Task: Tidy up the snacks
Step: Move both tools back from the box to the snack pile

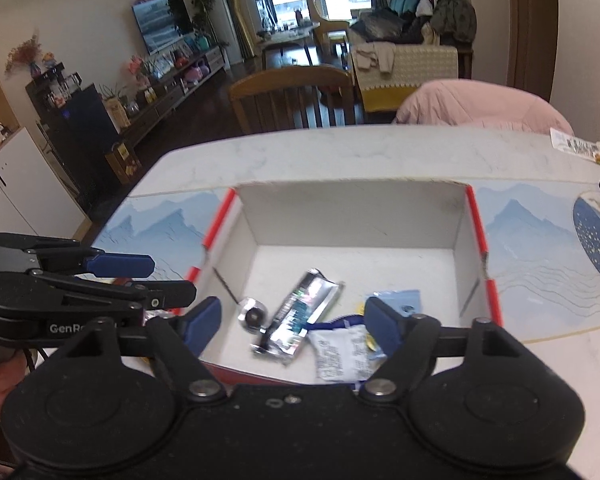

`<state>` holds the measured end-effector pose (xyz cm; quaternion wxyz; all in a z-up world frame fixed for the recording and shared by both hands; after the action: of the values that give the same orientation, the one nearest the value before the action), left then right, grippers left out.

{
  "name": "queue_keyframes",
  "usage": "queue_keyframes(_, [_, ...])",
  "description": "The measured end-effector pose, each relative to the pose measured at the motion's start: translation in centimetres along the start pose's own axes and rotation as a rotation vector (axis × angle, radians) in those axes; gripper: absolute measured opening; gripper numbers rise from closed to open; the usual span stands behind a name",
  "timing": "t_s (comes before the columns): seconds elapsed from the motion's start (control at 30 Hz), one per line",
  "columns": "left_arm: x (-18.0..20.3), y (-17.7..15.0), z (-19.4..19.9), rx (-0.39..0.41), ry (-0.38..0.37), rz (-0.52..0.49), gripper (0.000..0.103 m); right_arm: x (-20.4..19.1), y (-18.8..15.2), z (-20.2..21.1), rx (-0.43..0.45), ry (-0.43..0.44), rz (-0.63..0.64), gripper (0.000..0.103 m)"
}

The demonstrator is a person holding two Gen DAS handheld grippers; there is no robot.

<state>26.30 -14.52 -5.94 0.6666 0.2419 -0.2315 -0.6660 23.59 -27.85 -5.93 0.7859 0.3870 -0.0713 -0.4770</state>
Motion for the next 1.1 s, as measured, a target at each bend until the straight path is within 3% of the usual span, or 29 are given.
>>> queue_keyframes(0.13, [-2.3, -0.8, 1.7, 0.026, -0.003, 0.008, 0.053, -2.8, -0.2, -0.3, 0.026, 0.011, 0.010, 0.085])
queue_keyframes(0.3, [-5.5, -2.2, 3.6, 0.059, -0.008, 0.024, 0.065, -6.5, -0.2, -0.7, 0.061, 0.028, 0.031, 0.088])
queue_keyframes(0.5, [-9.8, -3.8, 5.1, 0.087, 0.000, 0.054, 0.066, -9.9, -0.3, -1.7, 0.080, 0.044, 0.043, 0.089])
queue_keyframes(0.63, [-12.8, -5.0, 5.6, 0.100, 0.017, 0.089, 0.074, -11.9, -0.4, -2.2, 0.109, 0.047, 0.040, 0.102])
queue_keyframes(0.73, [-15.0, -5.9, 5.8, 0.099, 0.029, 0.111, 0.074, -13.3, -0.7, -2.7, 0.117, 0.060, 0.046, 0.103])
queue_keyframes(0.87, [-18.6, -7.2, 5.9, 0.102, 0.061, 0.154, 0.074, -14.8, -1.5, -4.2, 0.086, 0.046, 0.048, 0.103])
queue_keyframes(1.1, [-25.5, -10.7, 5.4, 0.099, 0.195, 0.242, 0.075, -16.5, -3.3, -7.1, 0.013, 0.001, 0.021, 0.103])
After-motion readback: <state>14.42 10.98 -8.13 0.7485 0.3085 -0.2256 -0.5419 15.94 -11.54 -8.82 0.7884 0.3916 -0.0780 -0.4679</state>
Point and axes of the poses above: each gripper's, at about its wrist camera, not at the fingertips, and z roughly against the way its jaws point, x to its right, y to its top, the point moved 4 cm from there along -z, roughly the way its jaws point, and after that the axes turned 6 degrees about y, right-handed, at the moved point
